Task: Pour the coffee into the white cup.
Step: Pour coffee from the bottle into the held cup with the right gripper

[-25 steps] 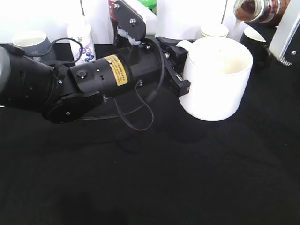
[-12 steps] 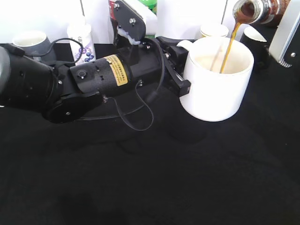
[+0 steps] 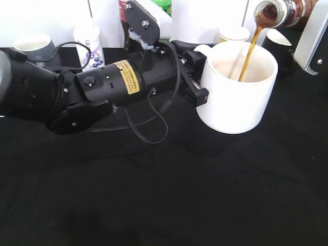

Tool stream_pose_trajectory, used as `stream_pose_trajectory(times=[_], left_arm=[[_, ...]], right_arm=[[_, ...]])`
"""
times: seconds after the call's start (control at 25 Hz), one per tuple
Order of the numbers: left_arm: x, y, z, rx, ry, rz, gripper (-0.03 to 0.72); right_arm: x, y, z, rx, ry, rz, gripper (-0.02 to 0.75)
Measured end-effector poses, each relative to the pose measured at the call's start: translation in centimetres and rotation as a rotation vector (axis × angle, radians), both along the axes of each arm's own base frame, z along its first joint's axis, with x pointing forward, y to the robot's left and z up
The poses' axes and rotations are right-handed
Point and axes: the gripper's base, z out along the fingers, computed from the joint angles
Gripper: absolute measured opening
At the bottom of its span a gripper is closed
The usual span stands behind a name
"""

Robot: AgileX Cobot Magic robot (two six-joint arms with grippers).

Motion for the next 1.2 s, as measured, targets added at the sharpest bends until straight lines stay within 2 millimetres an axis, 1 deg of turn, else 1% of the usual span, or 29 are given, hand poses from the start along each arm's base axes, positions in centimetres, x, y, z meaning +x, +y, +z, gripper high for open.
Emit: stream_pose_trajectory(times=[1.04,1.2], left_arm=[[-0.01,-0.01,-0.01,0.002,-0.001,-0.001,0.082],[-0.01,0.00,-0.01,0.001,0.000,-0.001,0.070]], right_arm=[[0.00,0.00,0.00,-0.053,-0.038,0.001,0.512],[0.00,0.00,0.00,-0.054,-0.039,0.001,0.512]])
